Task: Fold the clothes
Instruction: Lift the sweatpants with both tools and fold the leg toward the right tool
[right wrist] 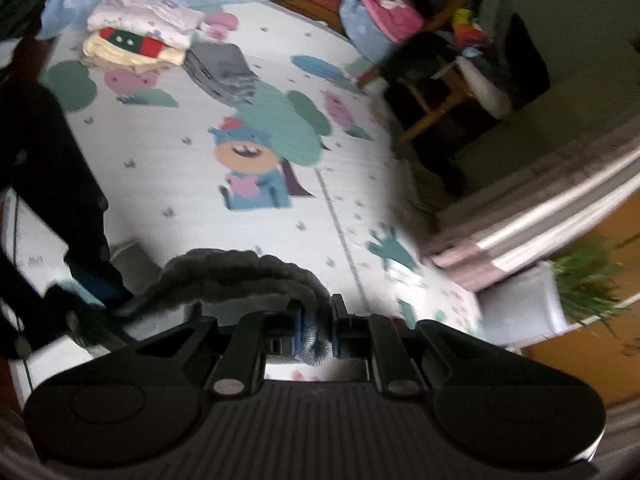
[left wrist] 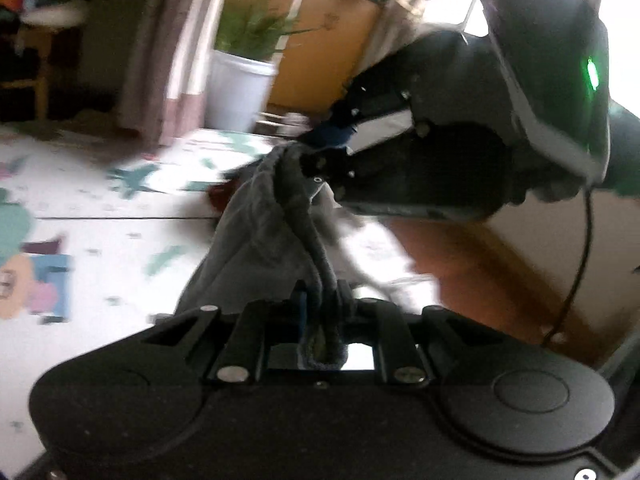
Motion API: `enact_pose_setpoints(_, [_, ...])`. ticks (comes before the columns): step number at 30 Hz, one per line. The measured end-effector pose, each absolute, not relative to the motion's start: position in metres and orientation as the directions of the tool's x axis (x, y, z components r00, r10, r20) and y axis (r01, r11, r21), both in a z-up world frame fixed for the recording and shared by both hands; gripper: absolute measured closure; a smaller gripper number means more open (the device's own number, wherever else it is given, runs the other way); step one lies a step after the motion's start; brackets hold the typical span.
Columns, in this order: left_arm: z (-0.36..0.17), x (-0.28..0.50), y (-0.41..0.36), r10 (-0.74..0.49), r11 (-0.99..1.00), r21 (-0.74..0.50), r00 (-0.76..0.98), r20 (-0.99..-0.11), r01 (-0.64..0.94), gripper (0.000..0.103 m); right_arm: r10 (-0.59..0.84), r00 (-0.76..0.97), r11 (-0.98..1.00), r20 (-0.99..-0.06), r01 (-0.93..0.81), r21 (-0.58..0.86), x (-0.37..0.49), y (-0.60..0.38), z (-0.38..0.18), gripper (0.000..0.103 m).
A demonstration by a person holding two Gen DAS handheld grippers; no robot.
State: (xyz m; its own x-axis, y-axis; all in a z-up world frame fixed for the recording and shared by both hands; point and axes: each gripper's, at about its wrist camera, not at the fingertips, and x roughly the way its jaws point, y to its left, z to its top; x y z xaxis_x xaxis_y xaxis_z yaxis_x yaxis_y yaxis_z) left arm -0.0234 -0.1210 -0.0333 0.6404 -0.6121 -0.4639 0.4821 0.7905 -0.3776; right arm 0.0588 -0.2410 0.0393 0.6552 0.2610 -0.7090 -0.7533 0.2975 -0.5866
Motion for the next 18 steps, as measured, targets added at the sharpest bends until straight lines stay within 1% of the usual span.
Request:
enact_pose_setpoints(7, [0.006, -0.017, -0.165, -0.799, 0.597, -0.529, 0.507, -0.323, 0.603, 0.092, 0.133, 0.725, 0.226, -0.676, -0.686, -0.691, 0.038, -0.302, 0.099, 0.088])
enact_pose_setpoints(9, [0.016, -0.018, -0.181, -0.838, 0.538, -0.57, 0.469, -0.28, 0.621, 0.092, 0.088, 0.733, 0.195, -0.675, -0.677, -0.71, 0.034, -0.316, 0.112, 0.088])
enact_pose_setpoints(12, [0.025, -0.013, -0.19, -0.872, 0.474, -0.624, 0.427, -0.238, 0.621, 0.092, 0.017, 0.74, 0.103, -0.673, -0.67, -0.735, 0.03, -0.326, 0.118, 0.088])
enact_pose_setpoints(15, [0.016, -0.005, -0.185, -0.879, 0.458, -0.656, 0.418, -0.23, 0.6, 0.092, -0.01, 0.726, 0.036, -0.688, -0.687, -0.726, 0.034, -0.319, 0.107, 0.088])
enact_pose_setpoints(18, [-0.006, 0.006, -0.168, -0.851, 0.509, -0.654, 0.442, -0.283, 0.56, 0.092, -0.011, 0.702, -0.026, -0.712, -0.712, -0.702, 0.048, -0.297, 0.073, 0.088])
